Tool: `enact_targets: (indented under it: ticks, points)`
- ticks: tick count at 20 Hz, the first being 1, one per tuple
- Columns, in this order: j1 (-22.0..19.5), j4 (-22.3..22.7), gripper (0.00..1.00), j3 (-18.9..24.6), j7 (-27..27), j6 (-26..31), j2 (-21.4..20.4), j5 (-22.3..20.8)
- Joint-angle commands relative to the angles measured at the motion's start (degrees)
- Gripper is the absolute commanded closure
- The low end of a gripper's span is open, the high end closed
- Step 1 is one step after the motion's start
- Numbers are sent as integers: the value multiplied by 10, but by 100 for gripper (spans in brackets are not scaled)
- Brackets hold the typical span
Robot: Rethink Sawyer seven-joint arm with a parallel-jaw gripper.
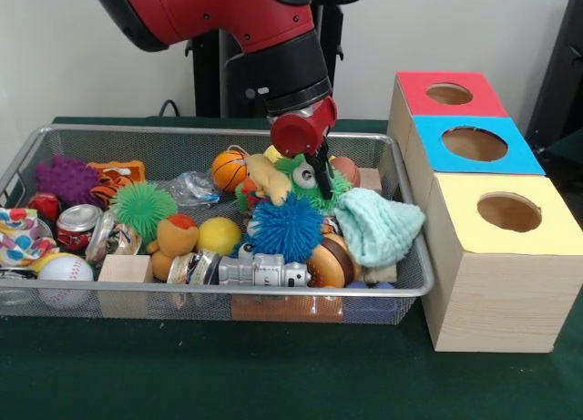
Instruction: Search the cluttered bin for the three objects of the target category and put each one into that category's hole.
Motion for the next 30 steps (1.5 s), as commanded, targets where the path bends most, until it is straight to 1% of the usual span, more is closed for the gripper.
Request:
enact_targets:
  ticks: [1, 4, 5, 8, 9, 10, 15, 19, 22, 24, 26, 27, 28, 29, 30]
  points:
    - [17, 7, 100, 46, 157, -53, 32, 12]
    - [8, 5, 100, 60, 148, -61, 44, 4]
    - [8, 4, 0, 58, 145, -59, 44, 2]
    - [-3, 6, 0, 71, 145, -65, 48, 2]
    - [15, 6, 0, 44, 153, -51, 19, 10]
    - [20, 8, 0, 34, 159, -43, 6, 17]
    - [4, 40, 0, 52, 181, -1, -70, 66]
    - [-5, 47, 0, 59, 171, 21, -96, 87]
    - [-7, 48, 0, 59, 164, 29, -106, 103]
    - [-3, 47, 0, 48, 159, 41, -116, 111]
    - [20, 35, 0, 0, 145, 77, -137, 112]
    - [51, 12, 0, -56, 118, 118, -153, 91]
    - [70, -2, 0, -89, 106, 142, -159, 77]
    - [93, -25, 0, -128, 89, 171, -163, 51]
    - [98, -33, 0, -138, 81, 178, -162, 40]
